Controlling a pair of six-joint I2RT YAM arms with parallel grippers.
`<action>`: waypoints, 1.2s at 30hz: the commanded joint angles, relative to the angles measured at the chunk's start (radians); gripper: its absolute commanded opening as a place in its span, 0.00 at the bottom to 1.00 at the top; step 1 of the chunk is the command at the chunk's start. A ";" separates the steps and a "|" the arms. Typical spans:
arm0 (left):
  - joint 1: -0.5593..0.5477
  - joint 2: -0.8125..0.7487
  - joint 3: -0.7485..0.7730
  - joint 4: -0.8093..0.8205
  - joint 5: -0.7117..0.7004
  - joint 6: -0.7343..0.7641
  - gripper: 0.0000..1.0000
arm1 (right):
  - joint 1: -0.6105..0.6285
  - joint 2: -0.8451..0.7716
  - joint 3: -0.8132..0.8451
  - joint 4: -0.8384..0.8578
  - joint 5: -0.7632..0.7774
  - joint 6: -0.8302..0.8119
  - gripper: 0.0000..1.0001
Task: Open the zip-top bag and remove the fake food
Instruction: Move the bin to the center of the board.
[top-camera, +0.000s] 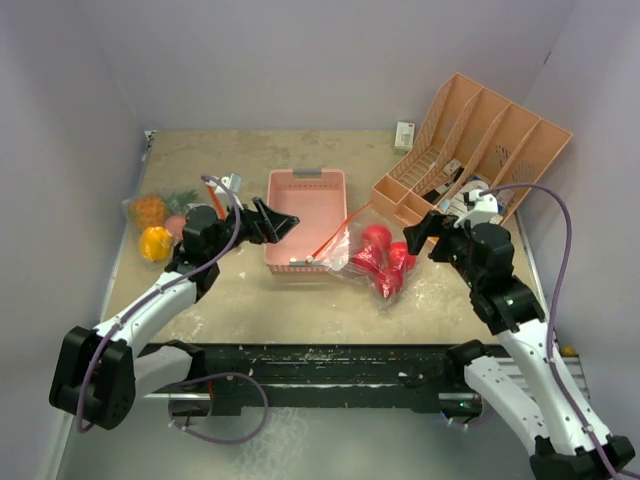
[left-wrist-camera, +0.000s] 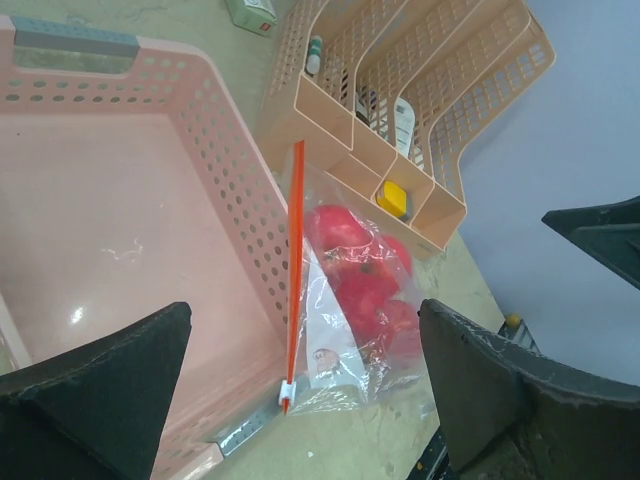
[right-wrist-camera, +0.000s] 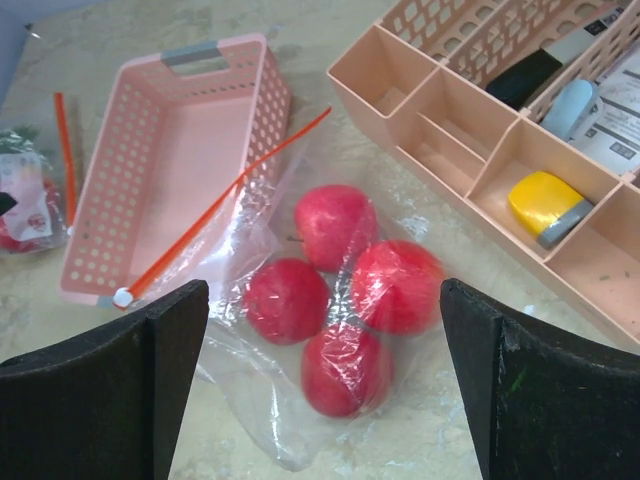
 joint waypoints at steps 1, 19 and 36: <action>-0.006 0.026 0.038 0.024 -0.008 0.028 0.99 | 0.004 0.058 0.021 0.006 0.048 0.003 1.00; -0.007 0.072 0.047 0.036 -0.022 0.022 0.99 | 0.004 0.041 -0.038 0.064 -0.088 -0.026 0.93; -0.037 -0.136 -0.084 -0.221 -0.109 0.003 0.20 | 0.394 0.405 -0.030 0.365 -0.072 0.047 0.27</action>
